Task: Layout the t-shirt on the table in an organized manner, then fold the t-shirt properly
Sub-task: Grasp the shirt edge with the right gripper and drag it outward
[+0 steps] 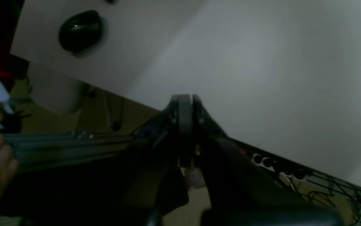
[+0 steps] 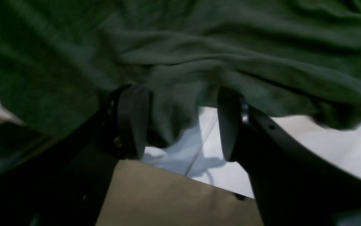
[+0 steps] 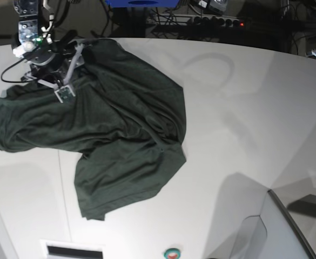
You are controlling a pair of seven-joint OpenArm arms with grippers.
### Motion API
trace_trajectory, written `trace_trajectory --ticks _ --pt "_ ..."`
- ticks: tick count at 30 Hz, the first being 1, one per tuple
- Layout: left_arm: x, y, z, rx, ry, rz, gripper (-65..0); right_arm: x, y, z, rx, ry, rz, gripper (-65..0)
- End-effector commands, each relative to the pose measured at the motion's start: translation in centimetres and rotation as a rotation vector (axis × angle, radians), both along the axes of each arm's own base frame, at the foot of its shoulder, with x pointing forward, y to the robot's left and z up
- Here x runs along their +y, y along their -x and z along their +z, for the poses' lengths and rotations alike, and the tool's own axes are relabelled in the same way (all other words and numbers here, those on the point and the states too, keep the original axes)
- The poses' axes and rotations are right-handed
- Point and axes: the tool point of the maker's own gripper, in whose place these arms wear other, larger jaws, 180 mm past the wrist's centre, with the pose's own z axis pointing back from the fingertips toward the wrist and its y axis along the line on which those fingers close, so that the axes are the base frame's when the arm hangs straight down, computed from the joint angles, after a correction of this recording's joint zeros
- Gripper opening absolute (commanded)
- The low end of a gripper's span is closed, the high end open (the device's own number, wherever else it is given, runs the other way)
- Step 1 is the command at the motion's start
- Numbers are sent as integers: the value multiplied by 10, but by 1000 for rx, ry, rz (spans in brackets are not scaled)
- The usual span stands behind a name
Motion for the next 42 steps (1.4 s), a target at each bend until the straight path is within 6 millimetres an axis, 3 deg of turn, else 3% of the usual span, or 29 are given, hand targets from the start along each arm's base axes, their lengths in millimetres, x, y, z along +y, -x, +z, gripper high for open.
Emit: trace_trajectory --ticks 1,8,15,16,19,20,22,27,31,33,36,38,42 --pt "5 -5 12 -27 -31 -9 -650 -5 -16 9 -52 29 17 -317" --pt "2 -5 9 -24 -23 -12 -650 -1 -31 -6 -26 38 40 -320" --pt "3 -6 9 -25 -22 -10 -650 -4 -31 -28 34 33 34 -342" --pt "3 -6 9 -25 -22 -10 -650 -5 -30 -30 43 34 32 -392" --pt "3 -6 9 -25 -22 -10 -650 -7 -21 -33 63 39 31 -641" --pt "3 -6 8 -24 -21 -9 -650 -7 -15 -34 70 39 31 -650" --pt "3 -6 8 -24 -21 -9 -650 -7 -6 -30 66 40 31 -620" --pt "3 -6 8 -26 -21 -9 -650 -29 8 -15 41 51 -63 -638" --pt "2 -8 9 -30 -20 -10 -650 -43 16 -21 65 63 -107 -632" --pt "2 -14 11 -45 -20 -10 -650 -43 16 -20 63 64 -108 -585" --pt "-3 -16 7 -43 -10 -20 -650 -44 9 -10 28 70 -106 -413" --pt "-14 -20 1 -36 8 -45 -650 -57 2 4 -15 89 -138 -311" --pt "-47 -31 -20 -17 69 -106 -650 -97 -13 28 -103 113 -307 -291"
